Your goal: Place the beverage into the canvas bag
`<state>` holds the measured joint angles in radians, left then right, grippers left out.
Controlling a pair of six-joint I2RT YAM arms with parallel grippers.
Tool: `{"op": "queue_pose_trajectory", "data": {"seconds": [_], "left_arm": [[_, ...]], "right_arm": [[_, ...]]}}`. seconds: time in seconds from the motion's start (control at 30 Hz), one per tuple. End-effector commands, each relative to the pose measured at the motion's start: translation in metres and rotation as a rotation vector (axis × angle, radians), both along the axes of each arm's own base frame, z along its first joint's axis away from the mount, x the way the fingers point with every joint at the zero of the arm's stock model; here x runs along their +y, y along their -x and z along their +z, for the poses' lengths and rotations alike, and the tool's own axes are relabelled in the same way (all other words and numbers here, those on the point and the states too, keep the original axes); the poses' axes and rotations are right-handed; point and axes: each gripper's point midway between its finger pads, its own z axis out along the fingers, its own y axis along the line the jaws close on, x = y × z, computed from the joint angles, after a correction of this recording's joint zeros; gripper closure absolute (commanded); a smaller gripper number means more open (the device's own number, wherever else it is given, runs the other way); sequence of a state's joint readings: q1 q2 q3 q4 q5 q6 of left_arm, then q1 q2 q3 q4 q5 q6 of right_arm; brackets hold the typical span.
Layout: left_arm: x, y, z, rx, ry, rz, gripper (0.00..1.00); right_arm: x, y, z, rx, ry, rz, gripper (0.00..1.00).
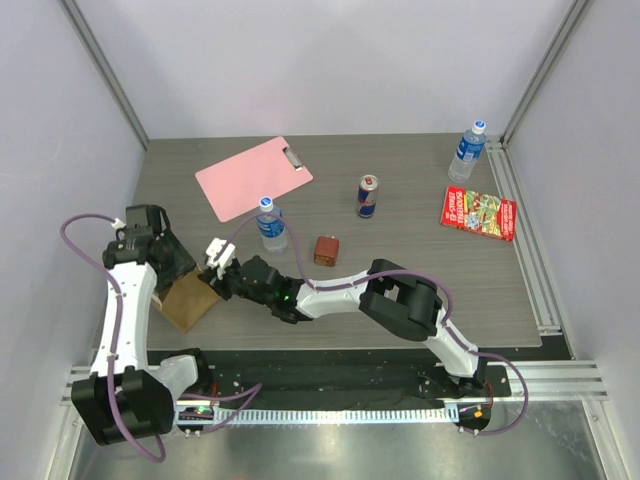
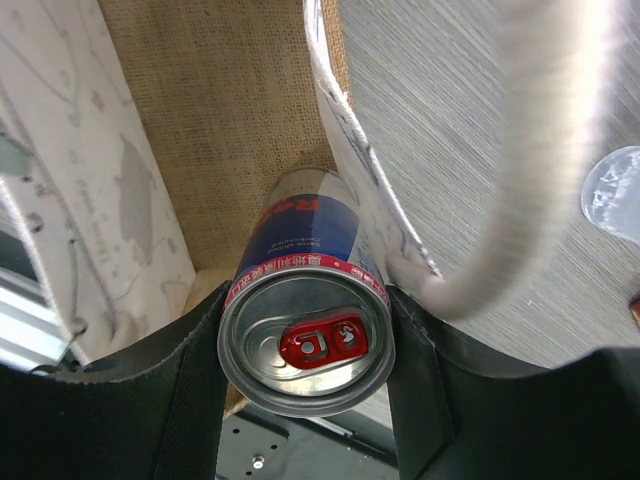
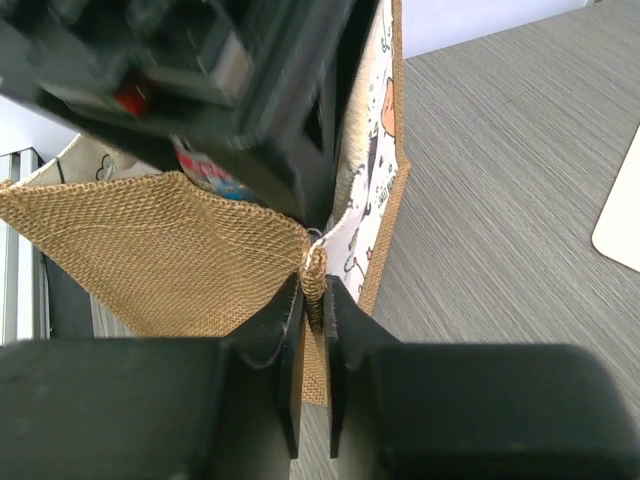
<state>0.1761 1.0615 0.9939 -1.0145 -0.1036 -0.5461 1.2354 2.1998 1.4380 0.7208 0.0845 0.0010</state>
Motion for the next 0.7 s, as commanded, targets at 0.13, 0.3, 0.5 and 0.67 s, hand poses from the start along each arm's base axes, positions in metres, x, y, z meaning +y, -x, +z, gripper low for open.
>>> {"op": "queue_pose_trajectory", "data": {"seconds": [0.13,0.3,0.5,0.67], "left_arm": [[-0.007,-0.017,0.003,-0.114,0.04,0.012,0.88],[-0.005,-0.016,0.002,-0.108,0.033,0.018,0.62],[-0.005,-0.016,0.0,-0.1,0.036,0.021,0.48],[-0.009,-0.018,-0.002,-0.104,0.056,0.009,0.44]], "right_arm": [[0.005,-0.002,0.039,-0.04,-0.089,-0.011,0.66],[-0.005,-0.003,0.047,-0.042,-0.096,-0.033,0.6],[-0.03,-0.001,0.054,-0.042,-0.114,-0.073,0.53],[-0.061,0.012,0.093,0.005,-0.195,-0.088,0.53]]}}
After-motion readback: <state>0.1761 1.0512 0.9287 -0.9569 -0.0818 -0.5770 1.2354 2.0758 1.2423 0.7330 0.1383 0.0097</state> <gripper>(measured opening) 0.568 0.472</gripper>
